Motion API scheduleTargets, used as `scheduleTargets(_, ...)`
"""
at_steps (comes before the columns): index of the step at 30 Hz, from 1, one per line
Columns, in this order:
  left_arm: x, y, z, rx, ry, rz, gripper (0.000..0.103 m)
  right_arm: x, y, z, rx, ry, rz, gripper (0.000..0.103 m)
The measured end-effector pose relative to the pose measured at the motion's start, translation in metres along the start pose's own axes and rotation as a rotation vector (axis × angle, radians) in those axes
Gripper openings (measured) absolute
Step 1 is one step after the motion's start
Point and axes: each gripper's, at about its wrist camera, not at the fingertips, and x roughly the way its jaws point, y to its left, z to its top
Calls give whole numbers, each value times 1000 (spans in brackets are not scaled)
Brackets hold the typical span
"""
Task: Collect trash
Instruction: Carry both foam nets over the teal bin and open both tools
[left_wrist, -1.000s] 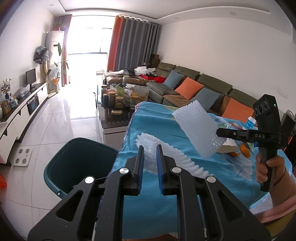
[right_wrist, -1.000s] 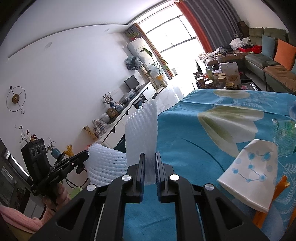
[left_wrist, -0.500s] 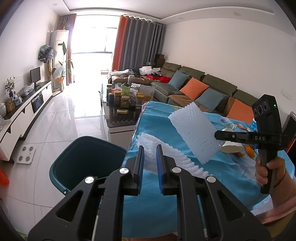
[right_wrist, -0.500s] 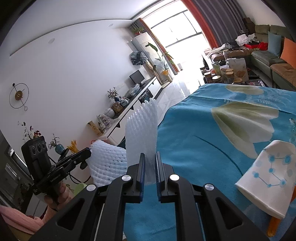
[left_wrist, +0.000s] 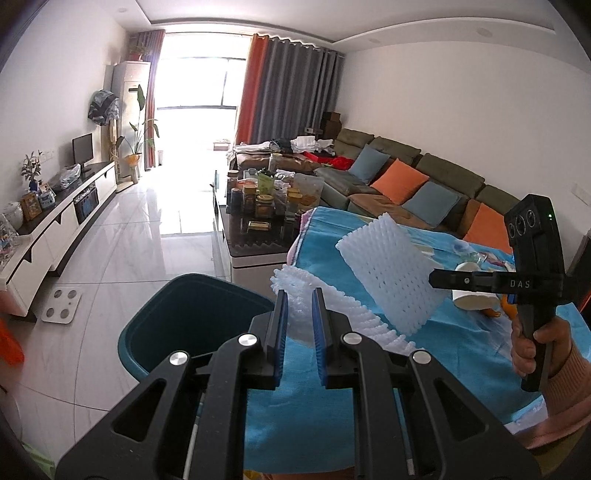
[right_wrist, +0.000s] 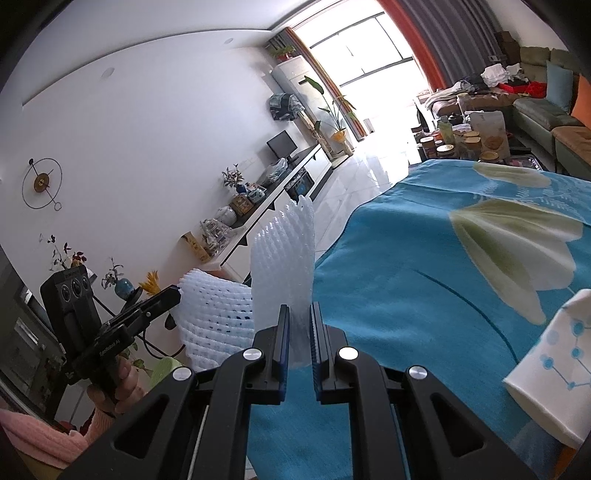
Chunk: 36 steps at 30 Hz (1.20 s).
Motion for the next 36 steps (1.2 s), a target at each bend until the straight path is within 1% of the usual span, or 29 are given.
scheduleTargets(9,-2,-4,-3,-14,-7,31,14,12,3,3,-14,19,15,9)
scheduleTargets(21,1,-3,-2,-35,-19,97,14,37,17,8,-32,56,41,9)
scheduleTargets(36,13,20,-5,-95,1,169,14,69,33,18,-59,102,49,9)
